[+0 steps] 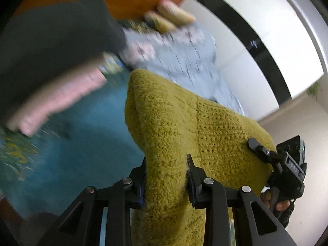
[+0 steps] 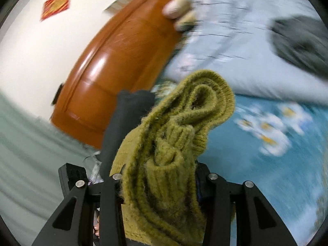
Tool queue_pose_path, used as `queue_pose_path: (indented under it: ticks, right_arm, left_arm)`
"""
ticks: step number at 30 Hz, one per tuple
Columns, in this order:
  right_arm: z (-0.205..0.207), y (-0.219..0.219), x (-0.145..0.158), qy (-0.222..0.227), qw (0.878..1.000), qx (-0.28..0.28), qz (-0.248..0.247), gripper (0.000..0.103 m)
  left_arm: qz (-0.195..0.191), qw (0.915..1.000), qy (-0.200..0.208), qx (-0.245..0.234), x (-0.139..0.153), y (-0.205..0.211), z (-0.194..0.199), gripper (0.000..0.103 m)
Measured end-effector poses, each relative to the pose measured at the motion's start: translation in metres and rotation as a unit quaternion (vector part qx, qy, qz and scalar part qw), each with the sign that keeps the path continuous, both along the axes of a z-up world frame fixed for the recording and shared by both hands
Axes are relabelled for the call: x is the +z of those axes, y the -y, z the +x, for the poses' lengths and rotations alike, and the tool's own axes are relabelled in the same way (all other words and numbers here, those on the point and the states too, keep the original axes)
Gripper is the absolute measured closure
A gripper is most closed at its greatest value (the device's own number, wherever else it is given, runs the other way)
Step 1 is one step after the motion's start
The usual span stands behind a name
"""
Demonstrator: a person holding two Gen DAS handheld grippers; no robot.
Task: Fold clothes
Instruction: 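Lift the folded sweater with both grippers and carry it toward the clothes stack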
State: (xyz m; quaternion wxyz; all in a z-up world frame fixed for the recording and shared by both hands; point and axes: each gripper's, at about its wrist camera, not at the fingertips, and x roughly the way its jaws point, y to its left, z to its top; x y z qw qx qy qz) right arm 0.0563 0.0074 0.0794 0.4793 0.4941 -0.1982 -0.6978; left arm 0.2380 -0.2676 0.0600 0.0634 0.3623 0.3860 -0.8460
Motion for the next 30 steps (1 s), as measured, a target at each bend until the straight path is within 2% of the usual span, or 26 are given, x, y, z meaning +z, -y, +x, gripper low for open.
queue_pose_path:
  ticks: [4, 10, 18, 25, 30]
  right_arm:
    - [0.000, 0.079, 0.036, -0.012, 0.997, 0.069, -0.018, 0.060]
    - [0.008, 0.184, 0.068, -0.027, 0.987, 0.156, -0.021, 0.060]
    - [0.013, 0.284, 0.072, -0.023, 0.976, 0.218, 0.012, 0.060]
    - [-0.016, 0.350, 0.072, -0.036, 0.968, 0.246, 0.032, 0.060]
    - [-0.039, 0.403, 0.074, -0.052, 0.960, 0.270, 0.047, 0.060]
  left_arm:
    - [-0.019, 0.9973, -0.027, 0.066, 0.036, 0.048, 0.040, 0.070]
    - [-0.029, 0.9878, -0.047, 0.145, 0.059, 0.108, 0.088, 0.070]
    - [-0.018, 0.9798, -0.042, 0.195, 0.051, 0.166, 0.092, 0.070]
    - [-0.009, 0.9734, -0.045, 0.225, 0.040, 0.217, 0.074, 0.070]
    - [-0.029, 0.9653, -0.051, 0.255, 0.038, 0.241, 0.062, 0.070]
